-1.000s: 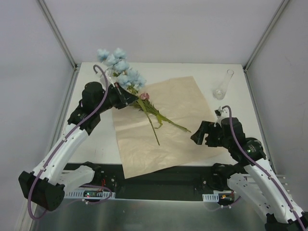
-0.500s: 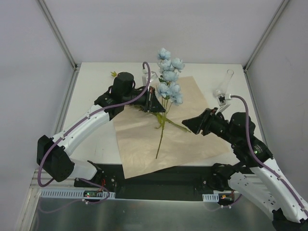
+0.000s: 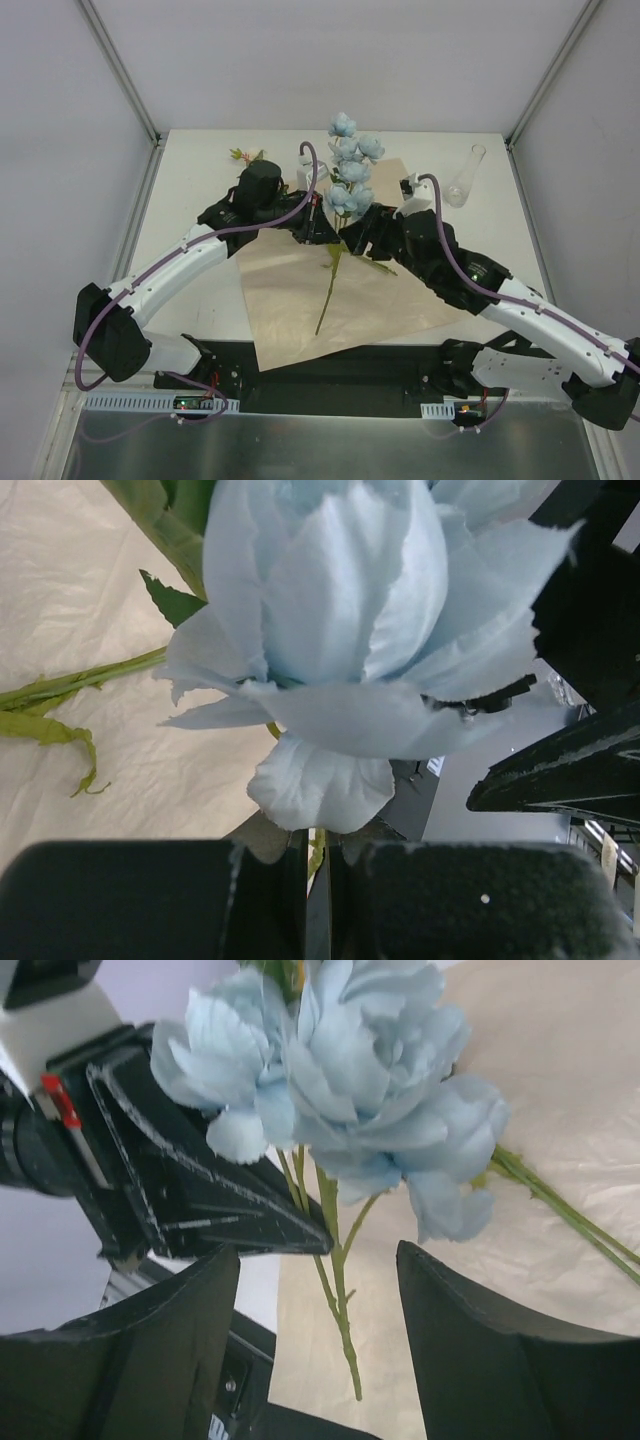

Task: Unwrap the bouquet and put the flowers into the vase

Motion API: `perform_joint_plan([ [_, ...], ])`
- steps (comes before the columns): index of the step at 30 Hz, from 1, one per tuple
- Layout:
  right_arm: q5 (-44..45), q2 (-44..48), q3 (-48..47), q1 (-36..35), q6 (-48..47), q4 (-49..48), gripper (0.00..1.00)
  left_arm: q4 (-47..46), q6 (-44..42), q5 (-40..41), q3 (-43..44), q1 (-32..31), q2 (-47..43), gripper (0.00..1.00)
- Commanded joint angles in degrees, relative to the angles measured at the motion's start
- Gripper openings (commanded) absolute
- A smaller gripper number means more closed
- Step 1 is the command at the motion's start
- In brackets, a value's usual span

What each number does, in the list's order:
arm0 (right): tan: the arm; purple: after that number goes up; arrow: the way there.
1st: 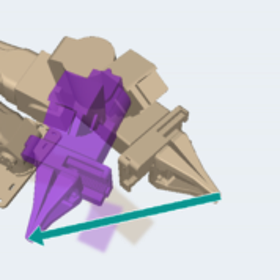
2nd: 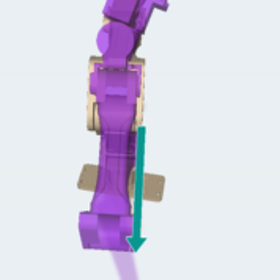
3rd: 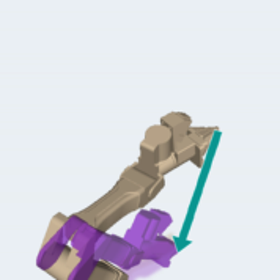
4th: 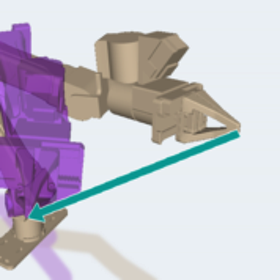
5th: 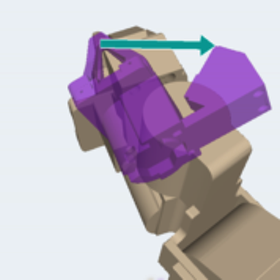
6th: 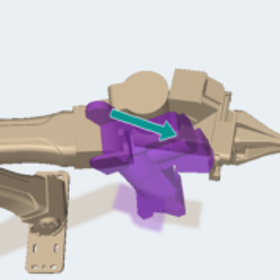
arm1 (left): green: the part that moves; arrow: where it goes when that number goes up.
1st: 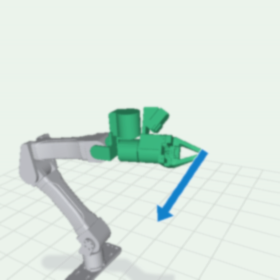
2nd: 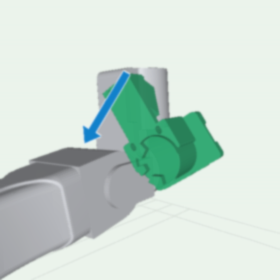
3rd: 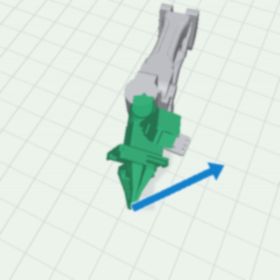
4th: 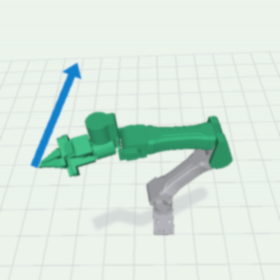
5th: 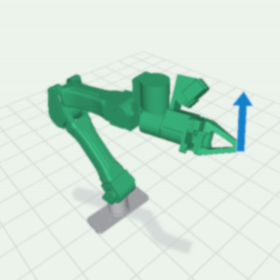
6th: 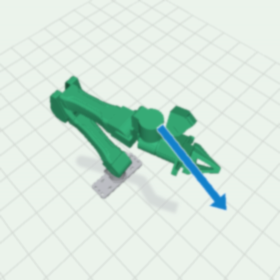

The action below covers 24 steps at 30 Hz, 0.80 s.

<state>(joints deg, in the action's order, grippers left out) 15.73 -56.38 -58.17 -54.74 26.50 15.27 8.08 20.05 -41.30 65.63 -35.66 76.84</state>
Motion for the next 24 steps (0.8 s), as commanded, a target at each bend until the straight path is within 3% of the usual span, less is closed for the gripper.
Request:
perform_joint_plan([
  [1,11.9,-2.0,-5.4,-2.1,2.9,1.7,0.67,-0.9,-2.0,0.9,-0.1,-1.4,-2.5,0.00],
  [13,16.3,-7.7,-12.0,-5.0,4.0,7.4,0.65,0.1,-3.1,3.7,-0.1,-2.5,-4.1,0.00],
  [24,18.5,-8.1,-10.4,-6.6,9.3,6.1,0.59,1.7,-3.0,5.3,0.5,-2.6,-4.6,0.00],
])
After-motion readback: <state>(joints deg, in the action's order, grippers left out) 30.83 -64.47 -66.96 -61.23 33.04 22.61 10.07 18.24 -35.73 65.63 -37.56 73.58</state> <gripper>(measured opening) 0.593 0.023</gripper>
